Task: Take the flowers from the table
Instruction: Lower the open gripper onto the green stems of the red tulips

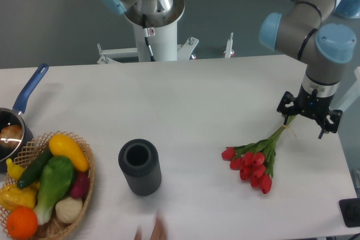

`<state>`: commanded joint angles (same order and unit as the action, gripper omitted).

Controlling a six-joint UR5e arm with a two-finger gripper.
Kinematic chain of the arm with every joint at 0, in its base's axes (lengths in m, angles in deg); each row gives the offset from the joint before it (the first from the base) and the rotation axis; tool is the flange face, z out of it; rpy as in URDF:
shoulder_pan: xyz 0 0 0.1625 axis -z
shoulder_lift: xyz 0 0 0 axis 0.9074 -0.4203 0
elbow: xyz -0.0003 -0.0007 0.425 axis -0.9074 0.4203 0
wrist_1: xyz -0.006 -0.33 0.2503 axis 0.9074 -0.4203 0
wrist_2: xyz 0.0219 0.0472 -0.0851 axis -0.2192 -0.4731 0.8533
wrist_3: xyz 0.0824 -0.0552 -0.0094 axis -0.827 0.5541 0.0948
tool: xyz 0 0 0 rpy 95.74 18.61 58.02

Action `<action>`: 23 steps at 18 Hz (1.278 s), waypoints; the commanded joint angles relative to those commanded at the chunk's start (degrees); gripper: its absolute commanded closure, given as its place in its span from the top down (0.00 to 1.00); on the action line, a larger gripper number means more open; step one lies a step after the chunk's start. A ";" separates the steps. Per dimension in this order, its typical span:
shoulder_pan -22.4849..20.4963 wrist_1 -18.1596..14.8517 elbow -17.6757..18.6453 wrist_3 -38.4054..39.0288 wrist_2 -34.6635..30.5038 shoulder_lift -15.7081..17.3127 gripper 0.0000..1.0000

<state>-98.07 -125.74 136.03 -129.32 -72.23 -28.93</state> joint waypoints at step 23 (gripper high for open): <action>2.20 4.75 8.44 0.70 6.94 -2.72 1.00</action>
<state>-95.87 -121.00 144.47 -128.62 -65.28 -31.65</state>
